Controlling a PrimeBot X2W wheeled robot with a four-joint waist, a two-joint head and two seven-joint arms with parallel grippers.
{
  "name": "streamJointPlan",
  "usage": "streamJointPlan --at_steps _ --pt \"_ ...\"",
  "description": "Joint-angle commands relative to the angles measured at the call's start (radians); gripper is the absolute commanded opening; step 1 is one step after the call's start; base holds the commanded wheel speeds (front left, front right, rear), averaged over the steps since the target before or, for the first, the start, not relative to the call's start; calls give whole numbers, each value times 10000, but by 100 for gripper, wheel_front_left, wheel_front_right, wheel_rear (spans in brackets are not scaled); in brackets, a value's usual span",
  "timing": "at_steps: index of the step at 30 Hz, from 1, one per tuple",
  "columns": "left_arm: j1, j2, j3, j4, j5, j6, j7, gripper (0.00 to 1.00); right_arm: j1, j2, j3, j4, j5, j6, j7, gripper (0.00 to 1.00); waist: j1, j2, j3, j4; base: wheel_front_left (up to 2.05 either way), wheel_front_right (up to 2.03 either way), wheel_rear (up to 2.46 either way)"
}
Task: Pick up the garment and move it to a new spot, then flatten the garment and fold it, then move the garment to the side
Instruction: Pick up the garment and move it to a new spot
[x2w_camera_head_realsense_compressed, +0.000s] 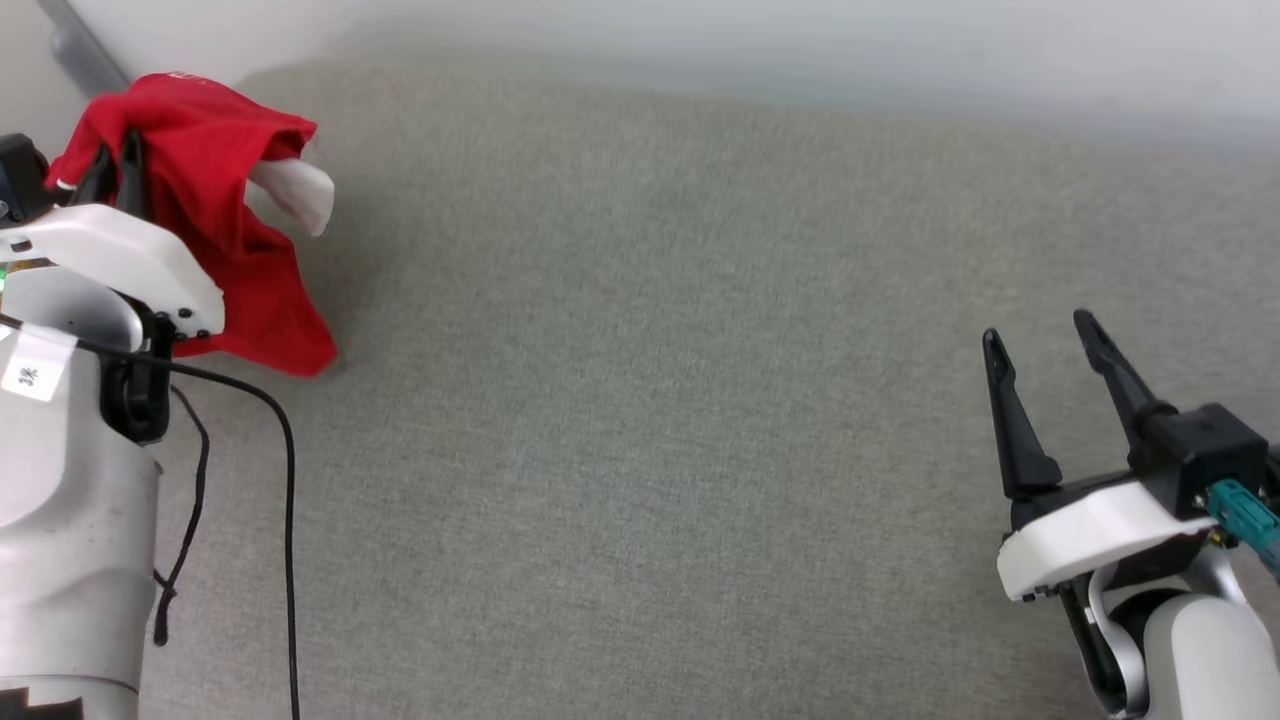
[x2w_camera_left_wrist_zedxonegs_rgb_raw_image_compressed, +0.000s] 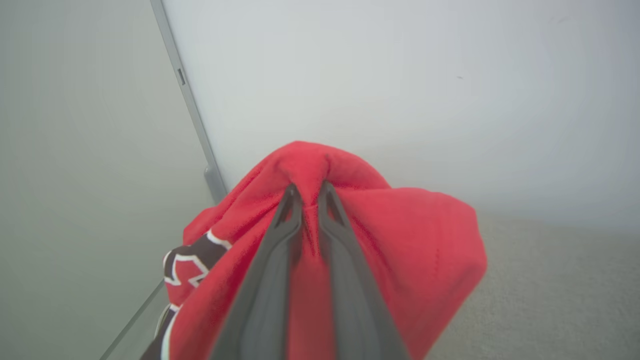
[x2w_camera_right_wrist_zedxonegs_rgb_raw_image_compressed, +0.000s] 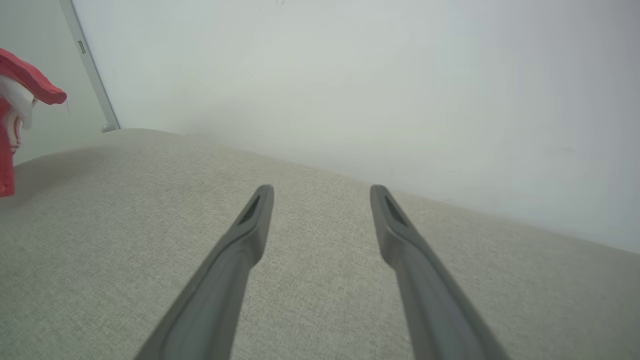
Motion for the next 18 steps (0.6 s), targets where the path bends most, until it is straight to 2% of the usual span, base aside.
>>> streamJointPlan --at_steps 1,5,9,18 --pt "23 -76 -38 -192 45 44 -262 0 161 35 -24 34 121 -7 -62 100 0 0 -426 -136 0 0 0" --pt "327 -200 -106 -803 60 72 -730 0 397 31 -114 74 322 -7 -79 100 0 0 -808 -425 0 0 0" --pt "691 -466 -284 -1725 39 122 -761 0 580 31 -160 9 513 -7 -106 100 0 0 -1001 -838 0 0 0" --pt "1901 -1454 -1440 -4264 91 42 90 0 683 30 -173 84 768 -7 -195 100 0 0 -1099 -2093 0 0 0"
